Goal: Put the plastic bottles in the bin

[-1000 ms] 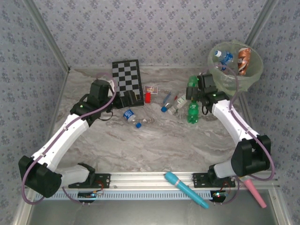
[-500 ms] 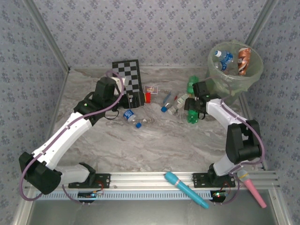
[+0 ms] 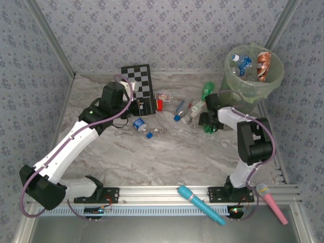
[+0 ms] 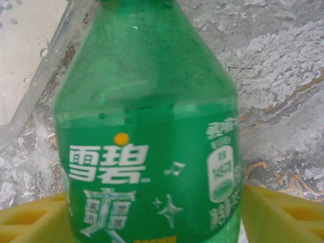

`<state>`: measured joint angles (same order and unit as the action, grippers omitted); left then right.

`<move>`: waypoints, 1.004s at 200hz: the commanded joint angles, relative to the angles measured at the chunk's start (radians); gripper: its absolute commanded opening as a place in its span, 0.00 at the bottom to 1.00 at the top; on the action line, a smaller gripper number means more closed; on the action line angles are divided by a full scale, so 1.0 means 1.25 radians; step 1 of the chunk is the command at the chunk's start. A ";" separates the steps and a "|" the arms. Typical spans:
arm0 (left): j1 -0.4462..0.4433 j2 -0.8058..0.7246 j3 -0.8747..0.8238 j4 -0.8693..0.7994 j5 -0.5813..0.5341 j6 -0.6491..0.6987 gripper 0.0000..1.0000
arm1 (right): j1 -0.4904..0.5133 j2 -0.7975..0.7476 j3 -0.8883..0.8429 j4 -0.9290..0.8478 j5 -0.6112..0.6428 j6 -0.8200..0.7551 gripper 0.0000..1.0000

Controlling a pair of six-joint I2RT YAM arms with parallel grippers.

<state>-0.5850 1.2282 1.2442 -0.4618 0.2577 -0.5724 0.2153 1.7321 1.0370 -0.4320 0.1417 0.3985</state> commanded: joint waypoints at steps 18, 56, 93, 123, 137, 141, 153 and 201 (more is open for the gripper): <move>-0.004 0.002 0.038 -0.017 -0.008 0.021 1.00 | 0.000 0.014 -0.003 0.028 0.013 -0.012 0.63; -0.004 0.011 0.046 -0.015 -0.010 0.025 1.00 | 0.033 -0.027 0.006 -0.001 0.064 -0.027 0.58; -0.004 0.033 0.066 -0.014 -0.006 0.033 1.00 | 0.067 -0.106 0.023 -0.054 0.116 -0.033 0.57; -0.004 0.046 0.077 -0.007 0.001 0.039 1.00 | 0.079 -0.197 0.054 -0.105 0.135 -0.047 0.56; -0.004 0.052 0.081 -0.001 0.002 0.044 1.00 | 0.081 -0.237 0.083 -0.131 0.142 -0.060 0.55; -0.004 0.053 0.082 0.000 0.002 0.045 1.00 | 0.080 -0.247 0.093 -0.151 0.144 -0.064 0.55; -0.004 0.057 0.087 0.005 0.001 0.053 1.00 | 0.079 -0.276 0.118 -0.184 0.146 -0.078 0.55; -0.004 0.073 0.105 0.033 0.001 0.076 1.00 | 0.040 -0.335 0.319 -0.263 0.163 -0.176 0.54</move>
<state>-0.5850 1.3113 1.3407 -0.4652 0.2474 -0.5121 0.2958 1.3460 1.3170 -0.6689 0.3042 0.2703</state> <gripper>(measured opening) 0.997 0.554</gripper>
